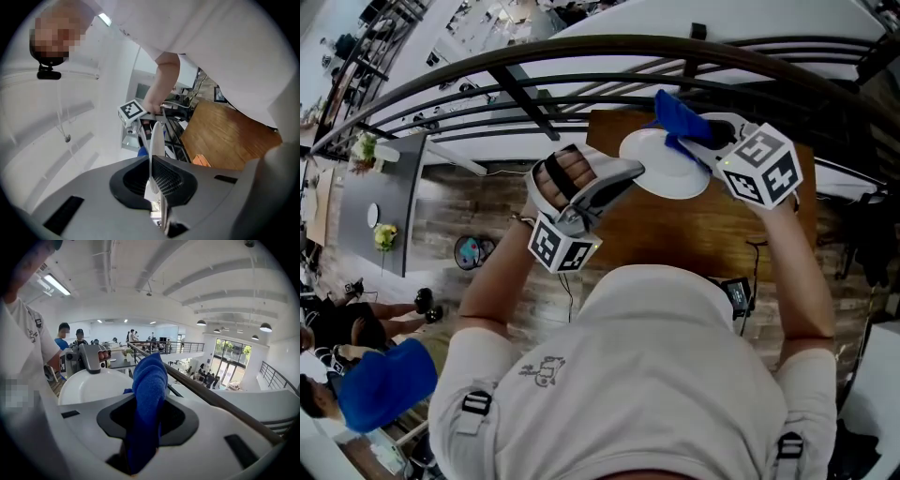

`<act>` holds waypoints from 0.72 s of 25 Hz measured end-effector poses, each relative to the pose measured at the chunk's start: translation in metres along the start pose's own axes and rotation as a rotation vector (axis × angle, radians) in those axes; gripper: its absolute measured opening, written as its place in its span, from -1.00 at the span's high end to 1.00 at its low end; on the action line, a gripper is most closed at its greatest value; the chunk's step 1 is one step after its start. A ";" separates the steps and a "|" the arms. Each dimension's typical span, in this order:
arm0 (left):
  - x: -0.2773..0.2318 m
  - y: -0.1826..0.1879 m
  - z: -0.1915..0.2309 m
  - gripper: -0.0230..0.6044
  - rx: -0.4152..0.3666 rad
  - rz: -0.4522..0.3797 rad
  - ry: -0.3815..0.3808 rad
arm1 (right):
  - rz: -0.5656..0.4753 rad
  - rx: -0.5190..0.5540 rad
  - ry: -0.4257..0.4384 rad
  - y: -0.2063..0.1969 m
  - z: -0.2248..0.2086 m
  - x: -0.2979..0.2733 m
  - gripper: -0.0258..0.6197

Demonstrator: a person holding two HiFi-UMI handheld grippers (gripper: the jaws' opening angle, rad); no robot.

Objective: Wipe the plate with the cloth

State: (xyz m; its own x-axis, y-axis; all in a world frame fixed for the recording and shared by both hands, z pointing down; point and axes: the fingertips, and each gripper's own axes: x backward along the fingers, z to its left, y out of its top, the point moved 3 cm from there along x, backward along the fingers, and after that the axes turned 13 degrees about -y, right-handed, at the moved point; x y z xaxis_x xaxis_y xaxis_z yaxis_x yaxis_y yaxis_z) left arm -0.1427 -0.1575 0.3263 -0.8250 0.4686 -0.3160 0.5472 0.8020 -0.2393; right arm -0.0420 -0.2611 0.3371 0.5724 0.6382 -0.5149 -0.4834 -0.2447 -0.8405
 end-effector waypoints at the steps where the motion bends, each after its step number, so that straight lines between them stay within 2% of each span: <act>1: -0.002 0.005 0.000 0.88 -0.012 -0.014 -0.002 | 0.002 0.011 0.017 0.005 0.004 -0.004 0.53; 5: -0.013 0.015 -0.001 0.87 -0.040 -0.038 -0.022 | 0.000 0.044 0.102 0.027 0.026 -0.012 0.53; 10: -0.011 -0.004 0.002 0.88 0.000 0.005 -0.012 | -0.031 0.078 0.174 0.044 0.053 0.009 0.53; 14: 0.000 -0.021 0.003 0.88 0.013 0.050 -0.001 | -0.026 0.063 0.169 0.034 0.049 0.016 0.53; 18: 0.004 -0.019 0.004 0.87 0.008 0.041 0.009 | 0.023 0.004 0.110 0.009 0.014 0.008 0.53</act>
State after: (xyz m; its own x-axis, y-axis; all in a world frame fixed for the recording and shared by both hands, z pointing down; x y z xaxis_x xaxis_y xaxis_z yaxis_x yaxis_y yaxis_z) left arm -0.1560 -0.1718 0.3256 -0.8027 0.5046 -0.3179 0.5820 0.7790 -0.2332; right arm -0.0504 -0.2478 0.3278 0.6301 0.5488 -0.5493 -0.4993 -0.2554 -0.8279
